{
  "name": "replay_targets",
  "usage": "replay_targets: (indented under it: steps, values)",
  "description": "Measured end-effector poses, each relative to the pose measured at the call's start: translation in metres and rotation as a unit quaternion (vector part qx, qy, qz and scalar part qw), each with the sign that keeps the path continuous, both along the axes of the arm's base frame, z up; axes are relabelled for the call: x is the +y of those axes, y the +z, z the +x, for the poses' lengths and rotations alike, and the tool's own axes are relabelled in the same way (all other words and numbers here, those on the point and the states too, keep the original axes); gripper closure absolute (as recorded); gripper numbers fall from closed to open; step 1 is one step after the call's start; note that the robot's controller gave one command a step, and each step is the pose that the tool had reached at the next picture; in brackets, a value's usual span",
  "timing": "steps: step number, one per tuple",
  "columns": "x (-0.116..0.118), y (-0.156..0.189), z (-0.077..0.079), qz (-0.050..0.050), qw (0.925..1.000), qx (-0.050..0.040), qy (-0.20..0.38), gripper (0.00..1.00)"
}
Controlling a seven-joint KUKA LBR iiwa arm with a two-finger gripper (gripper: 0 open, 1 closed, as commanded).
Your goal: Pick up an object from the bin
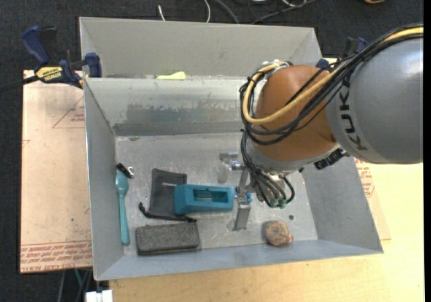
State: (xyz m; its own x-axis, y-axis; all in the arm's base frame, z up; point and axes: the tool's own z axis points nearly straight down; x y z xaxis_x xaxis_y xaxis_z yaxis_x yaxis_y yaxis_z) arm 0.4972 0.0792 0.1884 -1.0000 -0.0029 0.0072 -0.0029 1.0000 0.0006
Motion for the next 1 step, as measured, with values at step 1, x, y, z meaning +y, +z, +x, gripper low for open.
replay_targets:
  steps: [1]
  values:
    - [-0.0004, 0.0033, 0.0018, 0.000, 1.0000, -0.0036, -0.001, 0.00]
